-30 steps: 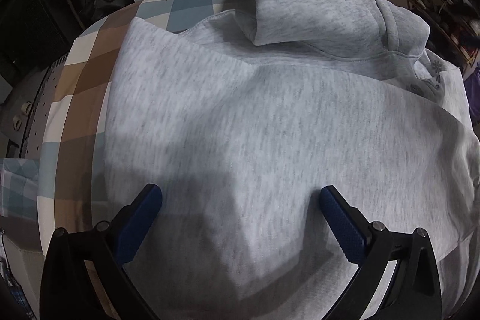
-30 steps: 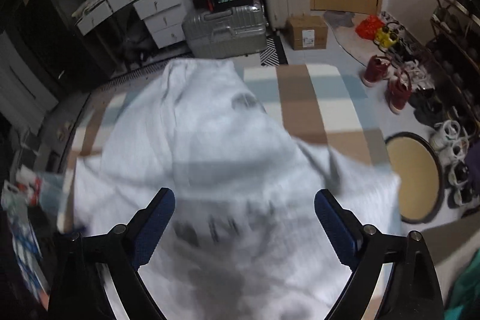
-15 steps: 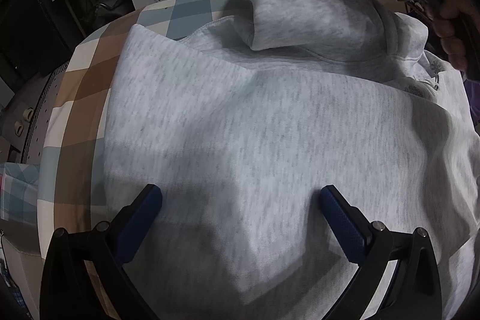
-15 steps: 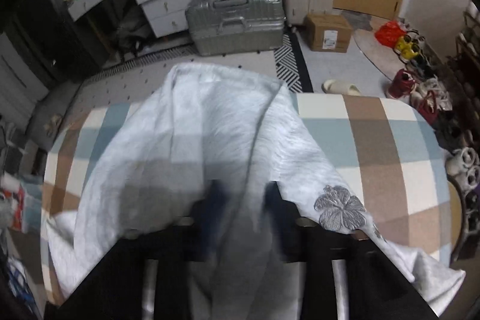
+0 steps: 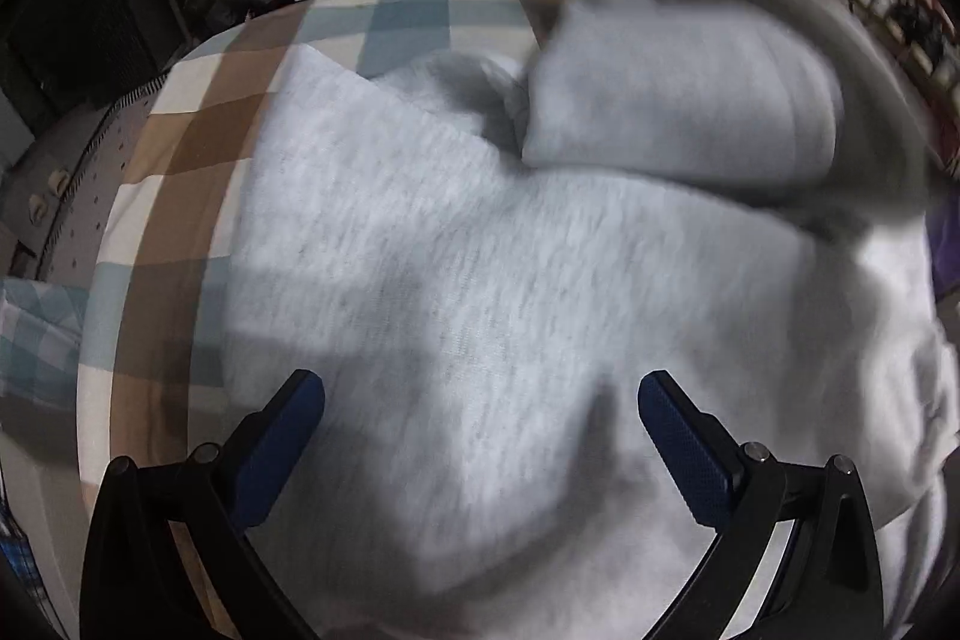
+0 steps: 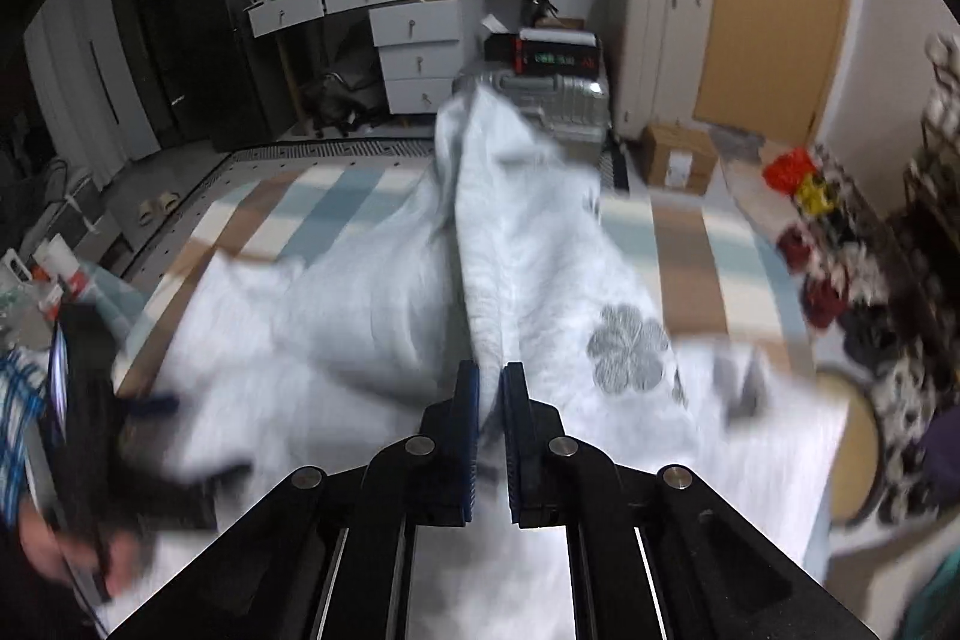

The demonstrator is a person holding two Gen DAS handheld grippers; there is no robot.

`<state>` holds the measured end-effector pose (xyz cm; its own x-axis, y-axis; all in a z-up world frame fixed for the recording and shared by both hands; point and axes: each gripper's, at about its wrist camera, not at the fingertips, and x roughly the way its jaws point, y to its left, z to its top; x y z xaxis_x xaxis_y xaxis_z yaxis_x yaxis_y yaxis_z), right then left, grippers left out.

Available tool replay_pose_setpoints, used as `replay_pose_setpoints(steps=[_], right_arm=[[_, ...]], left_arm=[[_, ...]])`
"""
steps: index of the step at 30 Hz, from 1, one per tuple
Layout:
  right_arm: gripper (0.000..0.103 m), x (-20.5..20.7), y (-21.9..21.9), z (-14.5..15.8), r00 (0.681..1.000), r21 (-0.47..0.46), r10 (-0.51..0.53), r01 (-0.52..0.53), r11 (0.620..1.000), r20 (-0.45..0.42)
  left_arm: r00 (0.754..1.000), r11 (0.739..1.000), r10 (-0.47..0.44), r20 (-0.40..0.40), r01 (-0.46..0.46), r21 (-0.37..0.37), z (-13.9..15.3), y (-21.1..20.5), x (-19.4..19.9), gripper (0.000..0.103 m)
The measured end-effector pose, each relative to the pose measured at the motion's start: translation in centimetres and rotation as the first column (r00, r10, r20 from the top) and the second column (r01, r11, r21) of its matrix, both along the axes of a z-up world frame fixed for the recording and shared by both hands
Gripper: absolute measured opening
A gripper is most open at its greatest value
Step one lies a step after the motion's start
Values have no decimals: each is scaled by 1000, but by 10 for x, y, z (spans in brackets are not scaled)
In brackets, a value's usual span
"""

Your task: Fold large clothes

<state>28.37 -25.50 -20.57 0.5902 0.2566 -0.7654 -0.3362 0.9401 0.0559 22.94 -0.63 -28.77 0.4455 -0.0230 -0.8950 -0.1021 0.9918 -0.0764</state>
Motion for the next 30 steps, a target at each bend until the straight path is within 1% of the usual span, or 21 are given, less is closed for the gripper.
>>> replay_pose_setpoints(steps=[3,5,6,7,9,10,12,13,14,15,16,18,20,21,23,25,27,28,29,30], right_arm=[[7,-25,-23,-26,998,67,-31,34,997,-54],[7,-36,-41,-43,994,154,-67,80,985,-91],[7,-38,-46,-47,992,186,-77,95,978,-103],[6,-40,-53,-55,988,239,-92,120,963,-125],[5,-41,-58,-63,985,292,-98,136,947,-142],[5,-43,-59,-65,986,316,-99,137,939,-134],[4,-46,-60,-70,986,339,-99,139,930,-134],[1,-45,-63,-75,984,350,-106,151,924,-145],[0,-46,-65,-80,982,353,-114,162,921,-154],[0,-45,-68,-86,979,362,-121,174,916,-166],[0,-45,-72,-91,977,378,-125,183,908,-172],[0,-44,-76,-96,981,401,-111,167,900,-161],[0,-47,-78,-95,986,421,-93,144,896,-140],[1,-48,-79,-93,989,440,-81,129,889,-127],[3,-50,-84,-92,991,480,-70,115,870,-112],[3,-52,-90,-91,994,532,-46,92,842,-99],[3,-53,-95,-90,995,564,-51,92,821,-89],[4,-53,-96,-89,995,574,-46,88,814,-86],[9,-53,-96,-89,995,579,-45,86,810,-84],[13,-53,-96,-88,996,584,-41,81,807,-81]], left_arm=[[999,1000,6,48,-5,-18,20,3,-3,102],[997,1000,-14,76,13,10,37,-1,2,102],[995,999,-30,100,27,32,47,-5,5,102],[990,998,-46,134,39,55,61,-9,11,102],[982,996,-78,174,67,66,80,-21,22,102],[977,993,-102,185,90,73,93,-29,33,102],[972,986,-152,182,137,93,104,-43,50,102],[968,979,-186,166,169,111,108,-52,65,102],[968,974,-199,151,178,144,110,-60,80,102],[969,970,-202,143,178,165,109,-67,84,102],[971,965,-204,128,177,193,106,-74,100,102],[974,958,-205,96,180,221,98,-82,123,102],[984,959,-169,60,150,241,82,-85,153,102],[987,963,-155,49,139,233,76,-85,161,102],[993,975,-120,22,114,190,62,-86,181,102],[997,987,-80,-8,81,139,45,-85,203,102],[998,990,-54,-29,57,126,43,-97,214,102],[998,994,-46,-41,50,99,35,-98,224,102],[998,995,-43,-51,48,84,33,-102,228,102],[996,997,-37,-77,43,69,22,-103,236,102]])
